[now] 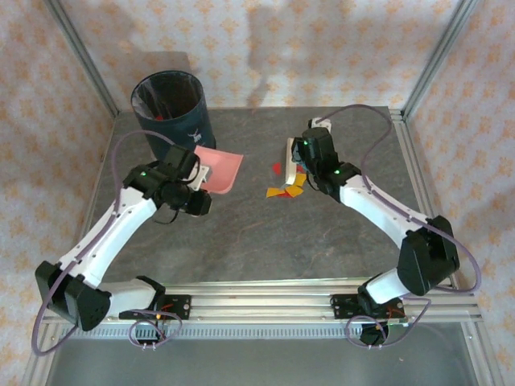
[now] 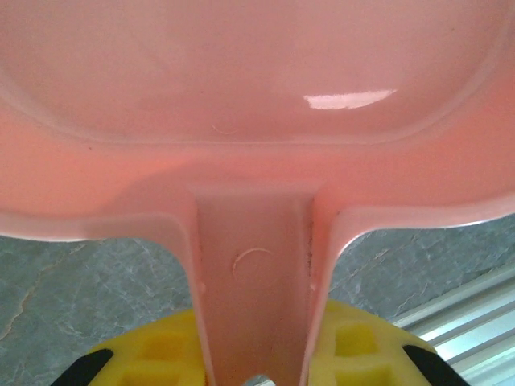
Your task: Sweep away the paper scraps from the table
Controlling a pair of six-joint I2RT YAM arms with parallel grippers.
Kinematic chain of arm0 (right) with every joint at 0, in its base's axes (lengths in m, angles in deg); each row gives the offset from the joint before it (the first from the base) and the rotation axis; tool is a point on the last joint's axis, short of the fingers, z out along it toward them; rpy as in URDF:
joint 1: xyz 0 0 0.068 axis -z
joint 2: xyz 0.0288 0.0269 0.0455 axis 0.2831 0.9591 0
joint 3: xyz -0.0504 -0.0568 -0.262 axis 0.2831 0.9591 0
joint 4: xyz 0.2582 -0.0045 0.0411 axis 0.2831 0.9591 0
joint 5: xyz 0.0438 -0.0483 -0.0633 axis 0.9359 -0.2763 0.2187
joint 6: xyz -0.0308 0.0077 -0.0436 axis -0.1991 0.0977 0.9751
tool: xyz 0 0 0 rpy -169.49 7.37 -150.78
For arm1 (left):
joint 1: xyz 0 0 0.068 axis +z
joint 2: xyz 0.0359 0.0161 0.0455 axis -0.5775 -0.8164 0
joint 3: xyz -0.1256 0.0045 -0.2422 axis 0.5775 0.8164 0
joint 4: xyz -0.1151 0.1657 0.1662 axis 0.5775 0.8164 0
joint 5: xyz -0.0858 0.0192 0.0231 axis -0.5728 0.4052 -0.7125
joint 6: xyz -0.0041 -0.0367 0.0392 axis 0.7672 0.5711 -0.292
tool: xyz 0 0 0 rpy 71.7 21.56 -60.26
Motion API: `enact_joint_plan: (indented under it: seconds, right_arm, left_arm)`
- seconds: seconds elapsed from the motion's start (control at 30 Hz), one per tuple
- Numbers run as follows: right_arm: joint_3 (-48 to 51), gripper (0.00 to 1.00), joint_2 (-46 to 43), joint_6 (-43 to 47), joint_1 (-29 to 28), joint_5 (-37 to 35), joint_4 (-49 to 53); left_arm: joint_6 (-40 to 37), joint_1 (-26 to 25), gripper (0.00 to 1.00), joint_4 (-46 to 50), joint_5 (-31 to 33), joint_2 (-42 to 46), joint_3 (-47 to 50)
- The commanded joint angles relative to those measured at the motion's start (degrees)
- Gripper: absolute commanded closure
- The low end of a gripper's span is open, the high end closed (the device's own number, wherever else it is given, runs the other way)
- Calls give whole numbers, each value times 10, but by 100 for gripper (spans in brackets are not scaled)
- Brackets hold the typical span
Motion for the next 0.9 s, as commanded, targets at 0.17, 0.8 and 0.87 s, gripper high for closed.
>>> enact_joint_plan:
  seconds: [0.17,0.8,0.87]
  right_arm:
    - [19,100,-58,132,5,-126,89]
    - [10,100,-16,202,6,-97,191]
    - [8,100,-8,203,5,-84,190]
  left_arm:
    - [-25,-63,100,25,44,-87,14]
    - [-121,-120,100,121,18,-282,-78]
    - [-129,-120,100,128,8,-293,-86]
